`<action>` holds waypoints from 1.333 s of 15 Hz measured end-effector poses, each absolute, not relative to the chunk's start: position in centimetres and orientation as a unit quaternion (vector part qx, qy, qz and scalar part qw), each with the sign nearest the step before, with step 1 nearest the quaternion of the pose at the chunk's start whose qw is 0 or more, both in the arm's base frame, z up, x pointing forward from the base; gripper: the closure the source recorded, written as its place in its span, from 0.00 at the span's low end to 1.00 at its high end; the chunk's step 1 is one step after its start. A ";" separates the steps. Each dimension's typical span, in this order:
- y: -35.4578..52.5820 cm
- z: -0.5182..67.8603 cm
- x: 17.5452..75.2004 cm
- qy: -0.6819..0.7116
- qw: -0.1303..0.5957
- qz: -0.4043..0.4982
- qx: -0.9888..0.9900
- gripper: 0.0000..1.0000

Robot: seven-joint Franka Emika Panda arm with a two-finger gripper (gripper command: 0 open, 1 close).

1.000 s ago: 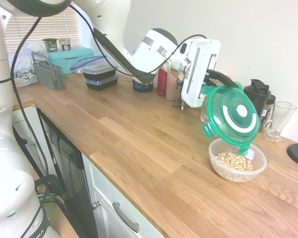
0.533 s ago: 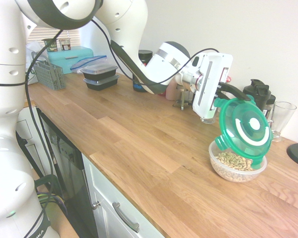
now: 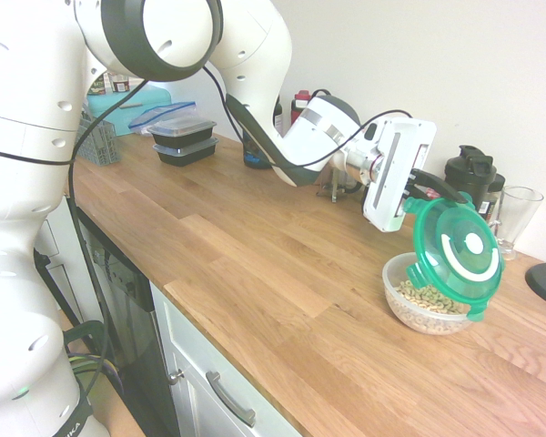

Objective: Cover the lid of food container

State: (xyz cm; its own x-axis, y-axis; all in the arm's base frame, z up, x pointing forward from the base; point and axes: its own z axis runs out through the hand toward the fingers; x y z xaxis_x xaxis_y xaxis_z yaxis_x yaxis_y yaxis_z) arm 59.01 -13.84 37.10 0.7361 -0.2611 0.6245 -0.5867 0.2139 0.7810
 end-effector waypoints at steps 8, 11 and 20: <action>-13.3 35.5 59.5 -0.335 0.701 0.111 0.619 1.00; -12.3 35.2 59.7 -0.331 0.699 0.114 0.624 1.00; -7.2 32.5 61.0 -0.312 0.626 0.134 0.702 0.00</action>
State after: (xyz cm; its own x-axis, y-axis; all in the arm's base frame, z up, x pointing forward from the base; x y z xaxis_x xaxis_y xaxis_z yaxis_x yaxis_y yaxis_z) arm 61.00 -7.18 32.52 0.7695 -0.2697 0.5789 -0.6059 -0.0214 0.7953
